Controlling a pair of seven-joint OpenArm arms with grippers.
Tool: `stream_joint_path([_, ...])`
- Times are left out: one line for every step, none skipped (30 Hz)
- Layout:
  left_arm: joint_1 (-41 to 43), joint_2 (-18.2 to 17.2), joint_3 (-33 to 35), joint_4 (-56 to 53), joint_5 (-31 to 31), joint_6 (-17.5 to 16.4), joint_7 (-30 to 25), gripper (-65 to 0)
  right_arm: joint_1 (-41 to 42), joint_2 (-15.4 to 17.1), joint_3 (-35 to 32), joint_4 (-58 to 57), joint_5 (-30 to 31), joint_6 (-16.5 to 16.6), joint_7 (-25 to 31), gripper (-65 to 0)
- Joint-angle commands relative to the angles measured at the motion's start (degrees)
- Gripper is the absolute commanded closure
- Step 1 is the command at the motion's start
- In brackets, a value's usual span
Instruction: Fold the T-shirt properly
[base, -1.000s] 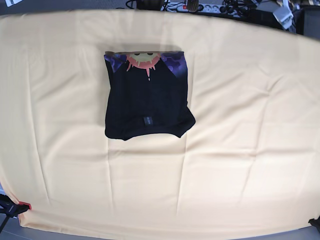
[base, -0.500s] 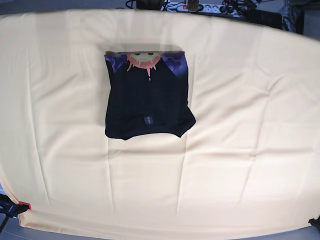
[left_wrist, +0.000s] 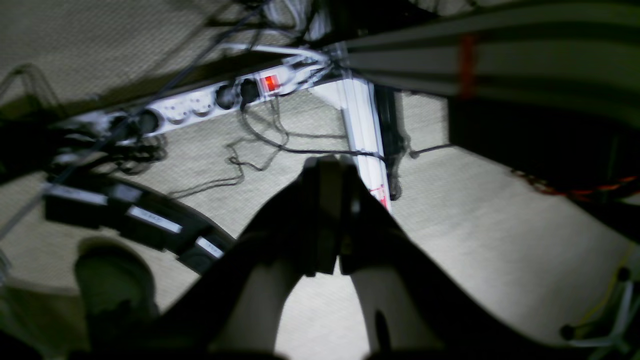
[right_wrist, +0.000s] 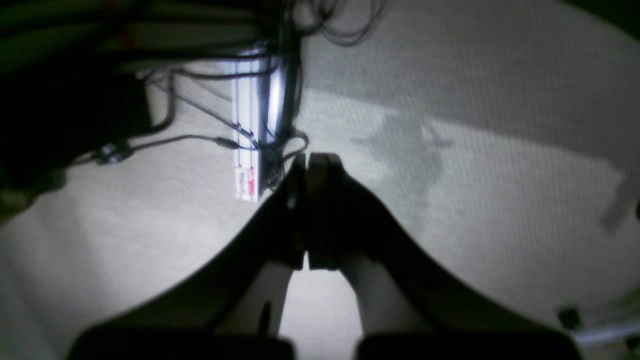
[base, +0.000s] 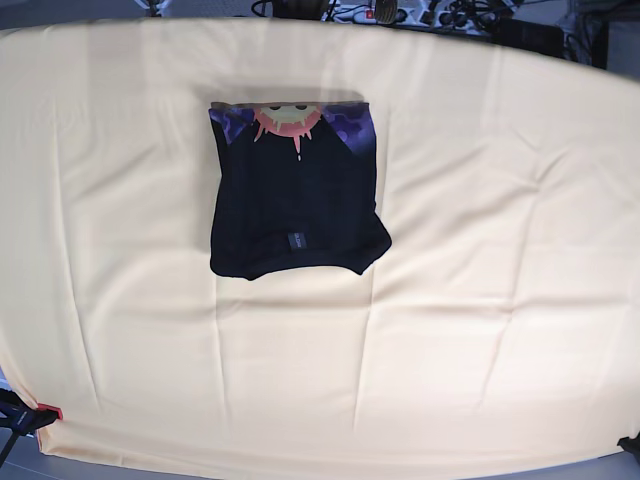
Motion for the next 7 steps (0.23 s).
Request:
stream_joint_path([0.7, 1.3, 1.2, 0.3, -0.3, 0.6, -0.6, 0.0, -0.6, -0.1, -0.2, 0.0, 0.2, -0.9, 0.2, 0.0])
stream_joint_path([0.7, 2.5, 2.2, 0.3, -1.0, 1.3, -0.1, 0.0, -0.7, -1.0, -0.2, 0.0, 0.2, -1.9, 0.2, 0.0])
stream_joint_path([0.7, 3.7, 3.0, 0.3, -1.1, 2.0, 0.2, 0.0, -0.7, -1.9, -0.2, 0.0, 0.1, -2.5, 0.2, 0.0])
stream_joint_path([0.8, 4.8, 3.3, 0.3, -1.1, 2.6, 0.2, 0.0, -0.7, -2.9, -0.2, 0.0, 0.0, -2.9, 0.2, 0.0])
stream_joint_path([0.8, 6.0, 3.3, 0.4, -1.3, 2.8, 0.2, 0.0, -0.7, -3.9, -0.2, 0.0, -0.3, -3.0, 0.2, 0.0])
stream_joint_path([0.8, 7.3, 3.3, 0.5, -1.8, 2.7, 0.2, 0.0, -0.7, -4.8, -0.2, 0.0, -1.2, -3.0, 0.2, 0.0])
stream_joint_path([0.8, 8.2, 3.2, 0.5, -2.4, 2.8, 0.2, 0.0, -0.6, -5.6, -0.2, 0.0, -1.9, -3.0, 0.2, 0.0])
